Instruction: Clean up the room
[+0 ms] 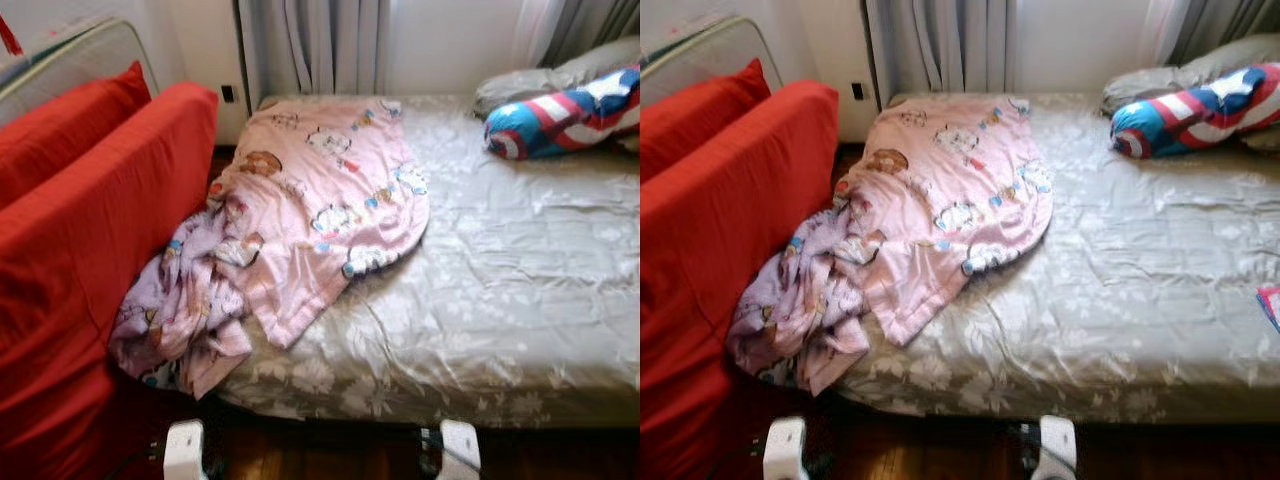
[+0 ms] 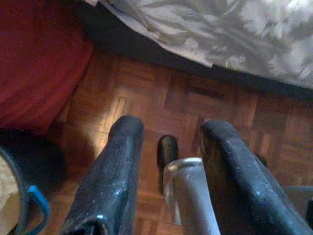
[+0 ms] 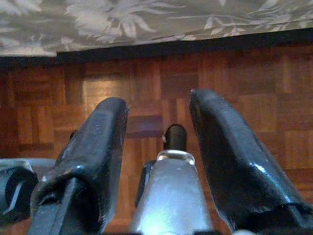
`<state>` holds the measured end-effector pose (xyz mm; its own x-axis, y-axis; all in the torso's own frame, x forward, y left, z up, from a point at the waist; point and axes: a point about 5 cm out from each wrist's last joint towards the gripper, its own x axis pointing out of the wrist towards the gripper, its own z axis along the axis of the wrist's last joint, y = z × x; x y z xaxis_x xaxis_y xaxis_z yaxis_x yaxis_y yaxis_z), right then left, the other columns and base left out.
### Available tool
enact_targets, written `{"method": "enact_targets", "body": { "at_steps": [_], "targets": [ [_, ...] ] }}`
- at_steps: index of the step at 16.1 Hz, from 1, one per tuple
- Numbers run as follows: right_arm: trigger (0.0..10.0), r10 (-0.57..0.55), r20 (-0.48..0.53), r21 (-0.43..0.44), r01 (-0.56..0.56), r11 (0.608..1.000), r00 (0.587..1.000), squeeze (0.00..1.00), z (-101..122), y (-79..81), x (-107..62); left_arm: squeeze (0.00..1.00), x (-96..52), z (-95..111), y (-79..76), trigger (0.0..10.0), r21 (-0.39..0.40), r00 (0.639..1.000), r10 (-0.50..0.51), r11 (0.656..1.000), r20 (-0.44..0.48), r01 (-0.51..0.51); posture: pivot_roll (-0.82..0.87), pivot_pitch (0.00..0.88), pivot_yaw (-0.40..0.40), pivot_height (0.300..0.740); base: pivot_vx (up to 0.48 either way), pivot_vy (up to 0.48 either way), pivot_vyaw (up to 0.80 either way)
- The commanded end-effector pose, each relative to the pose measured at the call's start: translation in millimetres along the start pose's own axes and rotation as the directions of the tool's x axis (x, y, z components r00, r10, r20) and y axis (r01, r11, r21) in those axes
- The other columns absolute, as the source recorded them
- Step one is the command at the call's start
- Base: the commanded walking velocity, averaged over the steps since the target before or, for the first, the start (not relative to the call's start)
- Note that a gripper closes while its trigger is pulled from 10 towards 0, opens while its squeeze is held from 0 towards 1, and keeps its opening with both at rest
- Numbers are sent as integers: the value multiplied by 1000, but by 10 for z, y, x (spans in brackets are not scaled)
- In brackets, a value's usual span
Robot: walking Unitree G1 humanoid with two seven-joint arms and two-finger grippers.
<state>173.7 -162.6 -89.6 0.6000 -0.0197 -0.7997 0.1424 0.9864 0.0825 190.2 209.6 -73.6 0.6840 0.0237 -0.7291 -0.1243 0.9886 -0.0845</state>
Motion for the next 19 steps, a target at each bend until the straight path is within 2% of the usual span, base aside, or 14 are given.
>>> {"method": "enact_targets", "body": {
  "at_steps": [1,19],
  "targets": [
    [10000,4,4,-3,-4,1000,1000,0,10,2,2,0,-31,-87,49,10000,0,1000,16,1000,-27,-16,23,30,25,740,0,0,800],
    [10000,13,2,8,-13,1000,1000,0,4,17,2,0,-17,-76,10,10000,1,999,7,1000,-34,-6,18,8,29,740,0,0,800]
  ]
}}
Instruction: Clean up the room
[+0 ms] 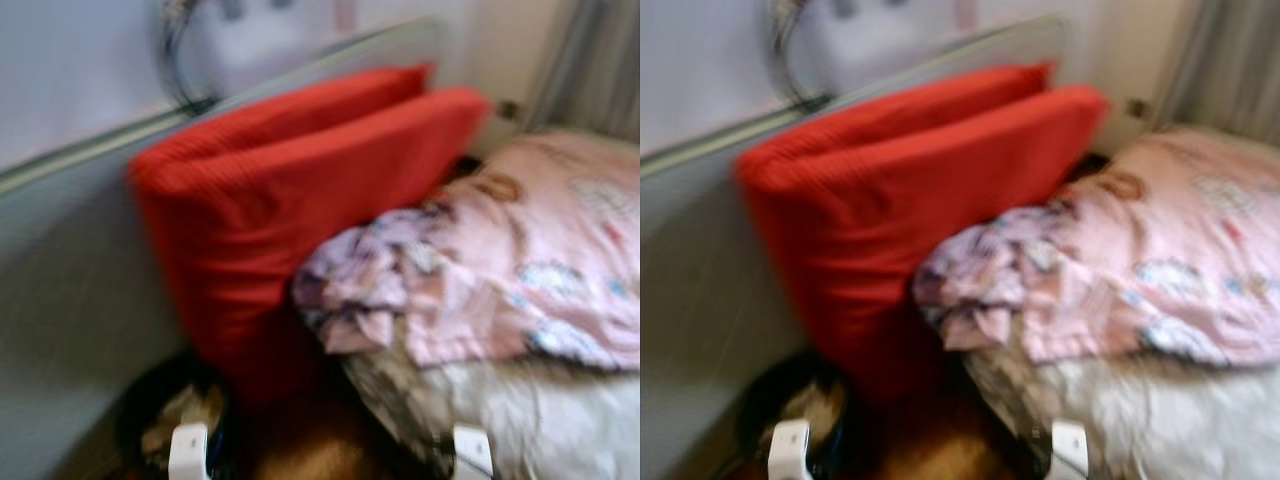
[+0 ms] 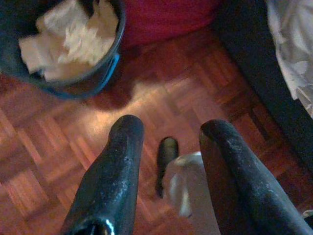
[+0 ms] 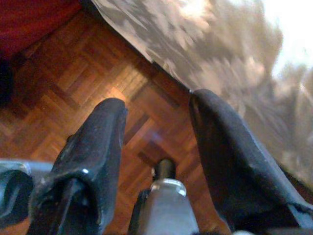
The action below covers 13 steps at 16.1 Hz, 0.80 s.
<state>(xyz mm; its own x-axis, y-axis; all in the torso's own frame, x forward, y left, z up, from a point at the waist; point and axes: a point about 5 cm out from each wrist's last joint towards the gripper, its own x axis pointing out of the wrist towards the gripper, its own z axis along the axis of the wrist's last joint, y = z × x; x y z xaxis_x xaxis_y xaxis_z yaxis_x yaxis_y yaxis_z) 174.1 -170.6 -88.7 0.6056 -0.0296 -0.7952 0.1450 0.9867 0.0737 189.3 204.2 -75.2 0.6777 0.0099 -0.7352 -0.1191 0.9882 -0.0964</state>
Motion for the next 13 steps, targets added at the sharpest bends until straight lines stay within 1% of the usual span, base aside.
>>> {"method": "enact_targets", "body": {
  "at_steps": [1,4,7,13],
  "targets": [
    [10000,21,-5,12,-21,1000,1000,0,-15,93,4,0,-21,-50,56,10000,5,1000,18,1000,-23,-18,18,10,27,740,0,0,800],
    [10000,21,-6,11,-21,1000,1000,0,-11,88,5,0,-22,-60,50,10000,-1,1000,20,1000,-24,-20,21,20,21,740,0,0,756],
    [10000,13,-7,25,-12,1000,1000,0,-12,81,5,0,-25,-71,52,10000,-5,999,23,1000,-25,-23,22,23,19,740,0,0,0],
    [10000,11,-5,23,-11,1000,1000,0,-5,68,6,0,-25,-88,32,10000,-10,999,24,1000,-31,-24,20,25,12,740,0,0,0]
  ]
}}
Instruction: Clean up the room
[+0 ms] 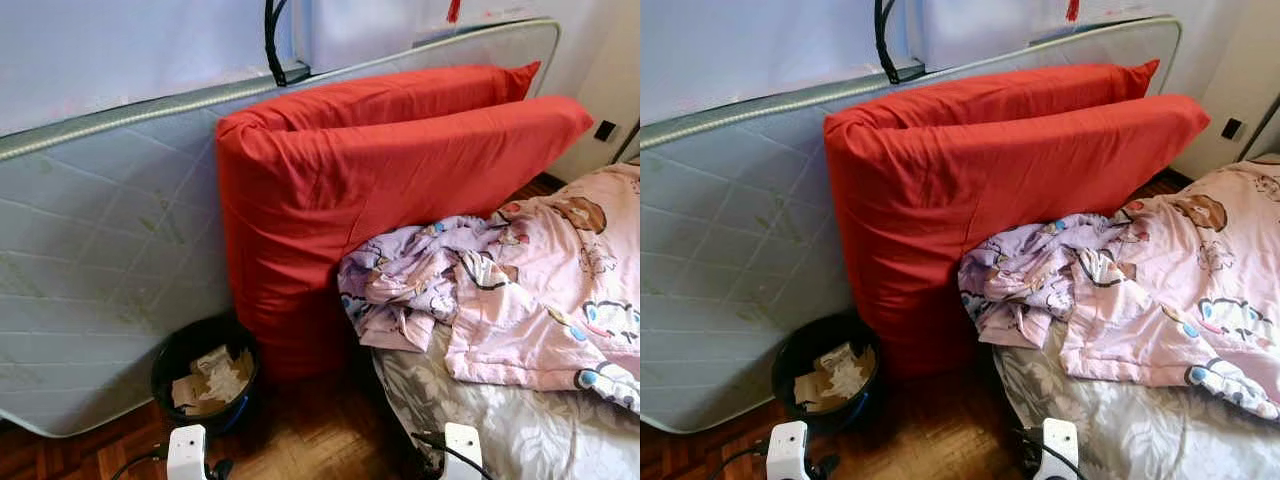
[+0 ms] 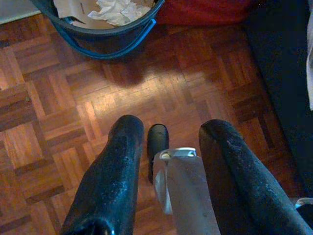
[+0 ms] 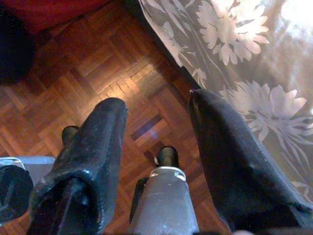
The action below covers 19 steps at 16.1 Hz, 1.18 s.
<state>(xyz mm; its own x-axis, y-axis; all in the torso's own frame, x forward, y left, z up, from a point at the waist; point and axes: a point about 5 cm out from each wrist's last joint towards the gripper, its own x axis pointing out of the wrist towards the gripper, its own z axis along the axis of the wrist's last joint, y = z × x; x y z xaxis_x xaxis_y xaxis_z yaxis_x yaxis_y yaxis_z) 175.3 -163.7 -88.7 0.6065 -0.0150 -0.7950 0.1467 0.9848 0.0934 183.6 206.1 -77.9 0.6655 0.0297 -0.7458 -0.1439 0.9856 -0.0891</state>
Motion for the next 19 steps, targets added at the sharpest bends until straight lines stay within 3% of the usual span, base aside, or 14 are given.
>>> {"method": "enact_targets", "body": {
  "at_steps": [1,3,19],
  "targets": [
    [10000,-6,-5,11,6,1000,1000,0,-5,-3,0,0,-5,-33,0,10000,3,1000,3,1000,-19,-3,20,25,11,740,0,0,0],
    [10000,-9,-15,12,9,1000,1000,0,-14,-5,0,0,-6,-36,4,10000,1,1000,7,1000,-19,-7,21,27,10,740,0,0,0],
    [10000,-4,-22,8,4,1000,1000,0,-23,4,0,0,-7,0,50,10000,27,1000,18,999,-8,-18,22,23,17,740,0,-60,-776]
  ]
}}
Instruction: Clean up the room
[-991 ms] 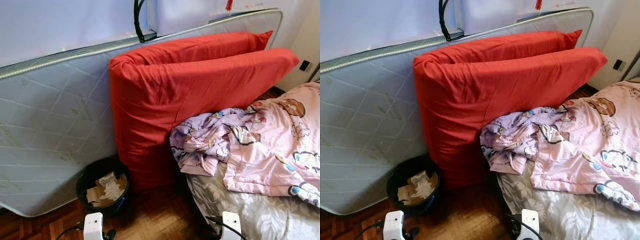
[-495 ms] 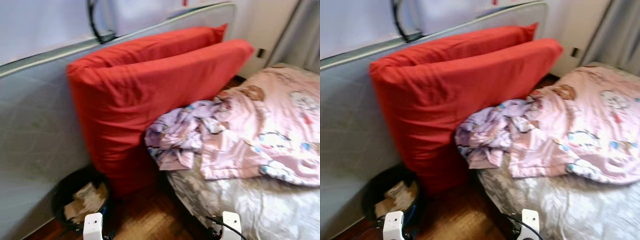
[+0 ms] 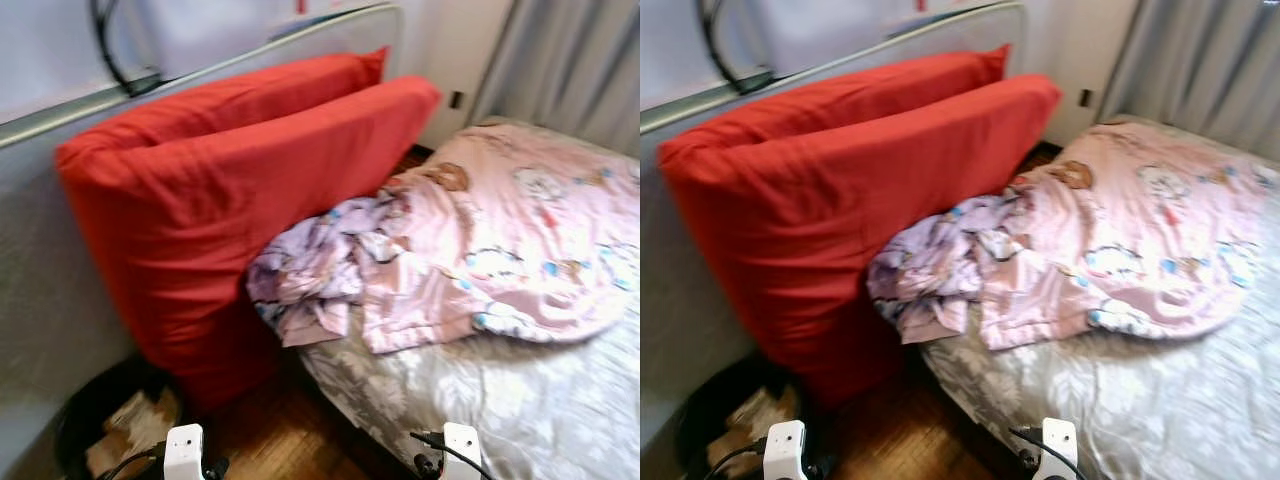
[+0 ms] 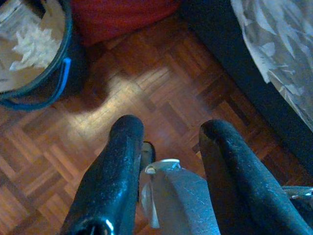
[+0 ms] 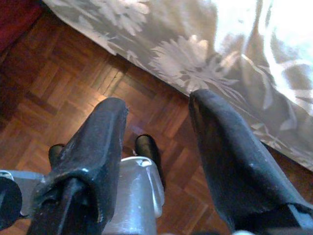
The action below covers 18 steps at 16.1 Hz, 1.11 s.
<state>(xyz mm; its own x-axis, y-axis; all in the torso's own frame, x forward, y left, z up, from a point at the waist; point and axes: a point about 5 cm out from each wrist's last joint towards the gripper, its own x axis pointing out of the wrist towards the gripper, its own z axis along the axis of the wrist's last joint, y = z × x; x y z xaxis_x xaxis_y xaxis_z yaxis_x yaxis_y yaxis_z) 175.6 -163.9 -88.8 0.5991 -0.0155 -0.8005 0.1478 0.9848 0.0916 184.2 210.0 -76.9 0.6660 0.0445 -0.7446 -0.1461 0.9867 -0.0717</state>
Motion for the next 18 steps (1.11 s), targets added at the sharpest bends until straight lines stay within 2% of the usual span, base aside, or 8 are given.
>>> {"method": "enact_targets", "body": {
  "at_steps": [1,14,16,18],
  "targets": [
    [10000,-2,-13,8,2,1000,1000,0,-24,5,-2,0,-5,-17,13,10000,17,1000,4,1000,-12,-4,22,23,17,740,0,0,-769],
    [10000,-2,-13,8,2,1000,1000,0,-24,5,-2,0,-5,-17,13,10000,17,1000,4,1000,-12,-4,22,23,17,740,0,0,-769],
    [10000,53,75,-53,-49,997,996,0,79,27,-3,0,21,244,-8,10000,-22,988,17,1000,155,-14,21,24,9,740,0,0,0],
    [10000,69,95,-61,-63,996,993,0,102,32,-4,0,23,296,-22,10000,-27,982,16,1000,189,-11,20,26,7,740,0,0,0]
  ]
}}
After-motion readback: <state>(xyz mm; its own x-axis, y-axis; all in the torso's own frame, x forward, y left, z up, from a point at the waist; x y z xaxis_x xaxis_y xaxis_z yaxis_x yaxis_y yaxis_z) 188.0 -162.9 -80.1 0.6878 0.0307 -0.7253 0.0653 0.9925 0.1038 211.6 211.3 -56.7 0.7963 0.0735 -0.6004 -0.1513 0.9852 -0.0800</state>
